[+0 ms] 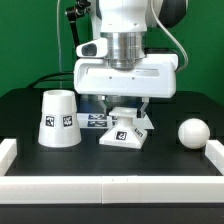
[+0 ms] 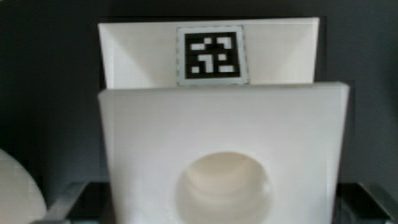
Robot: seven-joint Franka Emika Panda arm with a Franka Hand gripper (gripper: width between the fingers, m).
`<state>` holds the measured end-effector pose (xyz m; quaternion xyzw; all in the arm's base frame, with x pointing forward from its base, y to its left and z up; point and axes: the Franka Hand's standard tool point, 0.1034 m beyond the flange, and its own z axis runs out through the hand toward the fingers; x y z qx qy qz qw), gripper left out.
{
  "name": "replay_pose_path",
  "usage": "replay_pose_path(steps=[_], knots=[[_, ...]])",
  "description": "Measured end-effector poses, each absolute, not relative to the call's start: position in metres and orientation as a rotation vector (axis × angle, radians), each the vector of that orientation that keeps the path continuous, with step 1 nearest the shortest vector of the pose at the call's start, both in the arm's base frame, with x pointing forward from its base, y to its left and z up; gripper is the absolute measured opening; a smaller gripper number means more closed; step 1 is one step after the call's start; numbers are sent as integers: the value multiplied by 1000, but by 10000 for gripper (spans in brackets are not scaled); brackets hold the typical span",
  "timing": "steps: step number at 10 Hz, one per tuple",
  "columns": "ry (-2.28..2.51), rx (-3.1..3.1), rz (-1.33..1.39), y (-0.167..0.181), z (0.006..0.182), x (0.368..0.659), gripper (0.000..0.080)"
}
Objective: Assemble lamp
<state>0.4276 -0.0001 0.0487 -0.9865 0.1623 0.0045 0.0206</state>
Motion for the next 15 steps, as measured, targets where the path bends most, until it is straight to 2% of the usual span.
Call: replay_pose_path(steps=[7, 15], knots=[[152, -3074, -127, 13, 50, 534, 534], [152, -3039, -234, 75, 50, 599, 534]])
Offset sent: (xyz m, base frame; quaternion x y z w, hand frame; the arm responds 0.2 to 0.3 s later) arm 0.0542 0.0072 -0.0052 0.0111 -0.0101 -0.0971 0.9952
